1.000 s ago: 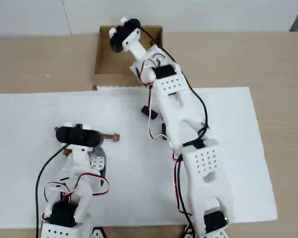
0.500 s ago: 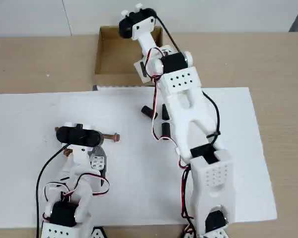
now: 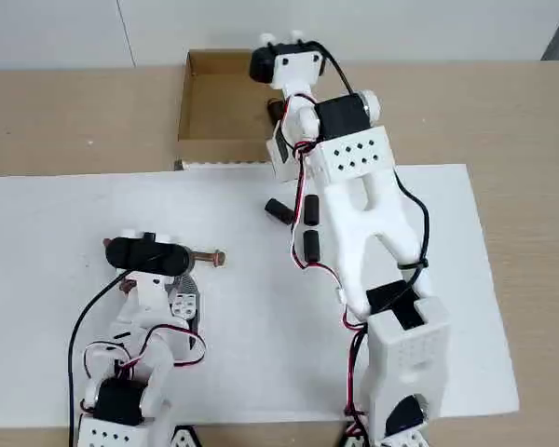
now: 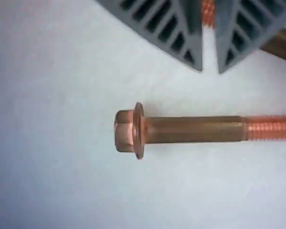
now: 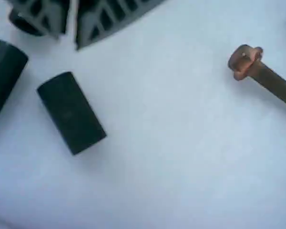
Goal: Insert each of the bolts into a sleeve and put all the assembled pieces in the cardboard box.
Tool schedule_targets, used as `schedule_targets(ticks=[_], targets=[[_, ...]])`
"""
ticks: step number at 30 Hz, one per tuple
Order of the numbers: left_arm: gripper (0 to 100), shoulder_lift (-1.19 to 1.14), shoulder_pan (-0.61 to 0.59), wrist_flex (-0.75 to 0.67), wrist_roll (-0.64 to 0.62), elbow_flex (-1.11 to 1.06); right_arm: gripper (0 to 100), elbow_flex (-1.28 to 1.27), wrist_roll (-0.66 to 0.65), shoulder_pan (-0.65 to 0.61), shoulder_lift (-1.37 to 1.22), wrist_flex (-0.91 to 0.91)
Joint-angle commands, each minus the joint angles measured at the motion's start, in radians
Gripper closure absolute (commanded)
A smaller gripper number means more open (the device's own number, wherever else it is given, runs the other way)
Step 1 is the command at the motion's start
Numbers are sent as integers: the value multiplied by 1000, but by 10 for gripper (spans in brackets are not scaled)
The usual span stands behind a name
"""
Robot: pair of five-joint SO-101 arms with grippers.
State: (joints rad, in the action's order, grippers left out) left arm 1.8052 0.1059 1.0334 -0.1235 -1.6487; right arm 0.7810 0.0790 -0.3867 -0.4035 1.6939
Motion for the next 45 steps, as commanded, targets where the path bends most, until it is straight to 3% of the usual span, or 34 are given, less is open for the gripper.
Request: schedule_targets(ticks=[1,14,19,25,45], targets=[[995,11,-3,-18,5,7,995,32,29,-12,76,21],[995,11,-3,-18,5,7,994,-334,114,-24,157,15],[995,11,-3,-18,5,7,986,-362,114,-28,130,-2],[995,11,-3,-18,5,7,853,-370,115,-25,51,-7],[995,11,-3,-18,5,7,854,-370,112,-22,-179,-108]])
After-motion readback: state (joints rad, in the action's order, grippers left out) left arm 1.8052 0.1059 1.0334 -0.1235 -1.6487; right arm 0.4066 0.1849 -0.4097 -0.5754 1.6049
